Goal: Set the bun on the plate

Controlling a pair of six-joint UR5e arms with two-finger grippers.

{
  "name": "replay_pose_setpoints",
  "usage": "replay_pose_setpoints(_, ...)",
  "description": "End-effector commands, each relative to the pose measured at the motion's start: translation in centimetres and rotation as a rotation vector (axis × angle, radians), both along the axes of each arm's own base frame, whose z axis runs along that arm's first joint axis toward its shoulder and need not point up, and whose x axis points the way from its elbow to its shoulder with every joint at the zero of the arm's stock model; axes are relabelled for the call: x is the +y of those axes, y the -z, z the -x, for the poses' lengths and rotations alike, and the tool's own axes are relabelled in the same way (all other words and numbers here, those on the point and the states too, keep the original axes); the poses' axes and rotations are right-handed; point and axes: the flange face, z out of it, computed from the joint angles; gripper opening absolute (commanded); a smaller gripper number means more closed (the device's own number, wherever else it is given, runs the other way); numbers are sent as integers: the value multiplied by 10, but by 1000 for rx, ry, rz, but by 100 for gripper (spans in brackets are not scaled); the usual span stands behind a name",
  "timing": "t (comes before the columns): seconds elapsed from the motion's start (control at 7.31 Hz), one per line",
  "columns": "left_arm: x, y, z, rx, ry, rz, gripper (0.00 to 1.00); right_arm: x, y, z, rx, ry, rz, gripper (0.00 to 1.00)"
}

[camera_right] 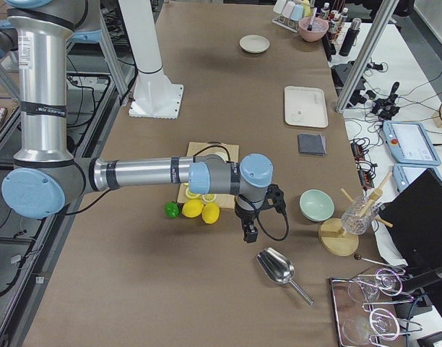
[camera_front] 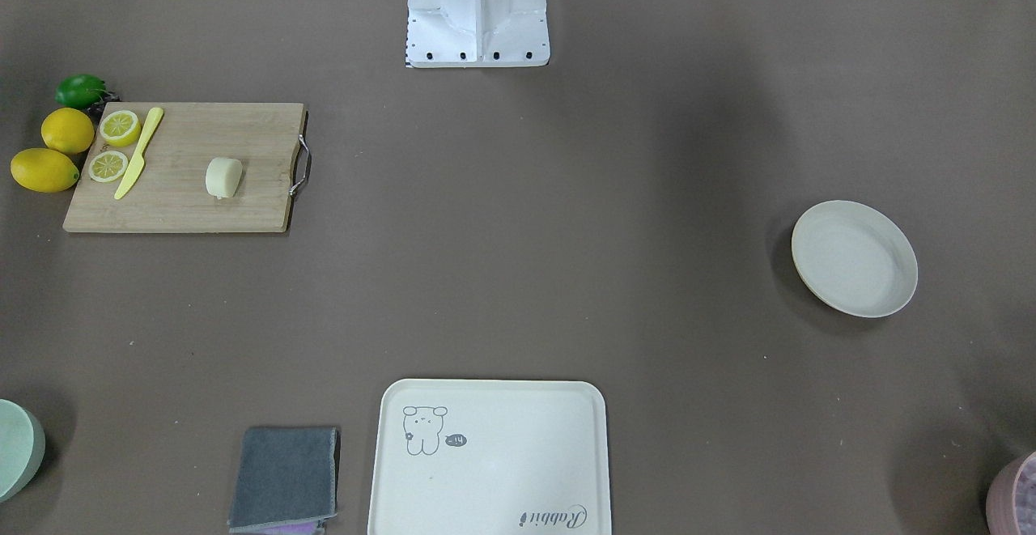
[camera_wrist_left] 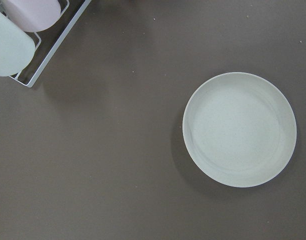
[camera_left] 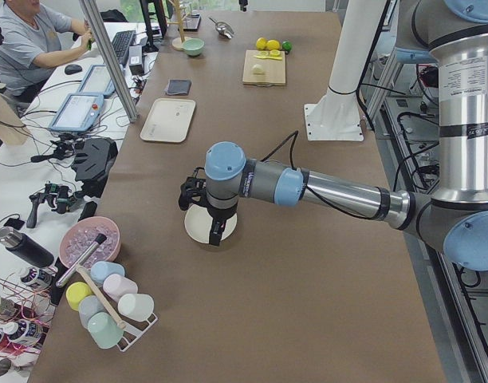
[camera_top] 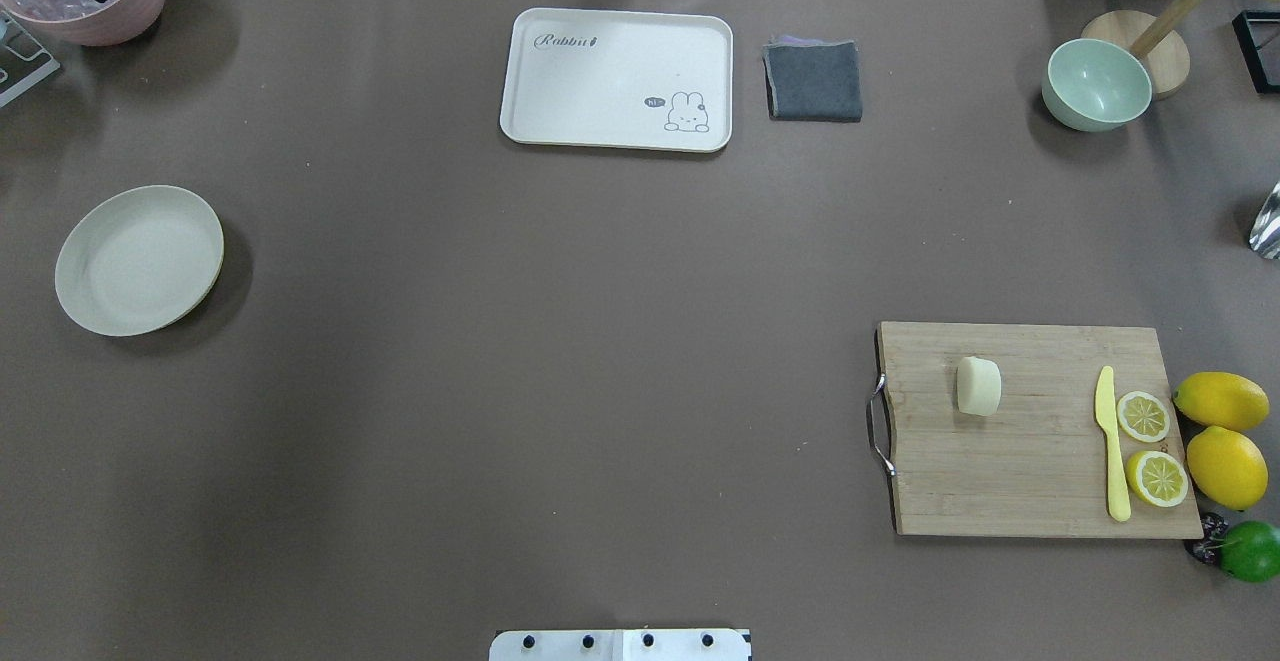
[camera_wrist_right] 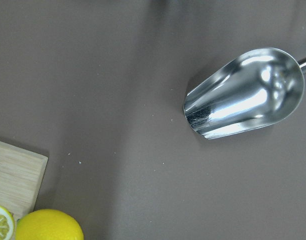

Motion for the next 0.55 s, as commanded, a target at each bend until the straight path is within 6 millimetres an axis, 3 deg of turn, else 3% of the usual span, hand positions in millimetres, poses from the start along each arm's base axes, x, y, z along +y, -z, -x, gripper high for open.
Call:
replay_pose_setpoints(0.0, -2, -2, -2, -17, -1, 4, 98, -1, 2, -1, -15, -47, 43, 100)
replay_pose_setpoints(0.41, 6, -16, 0, -14, 2, 43, 97, 0, 1, 0, -16, -47, 41, 100)
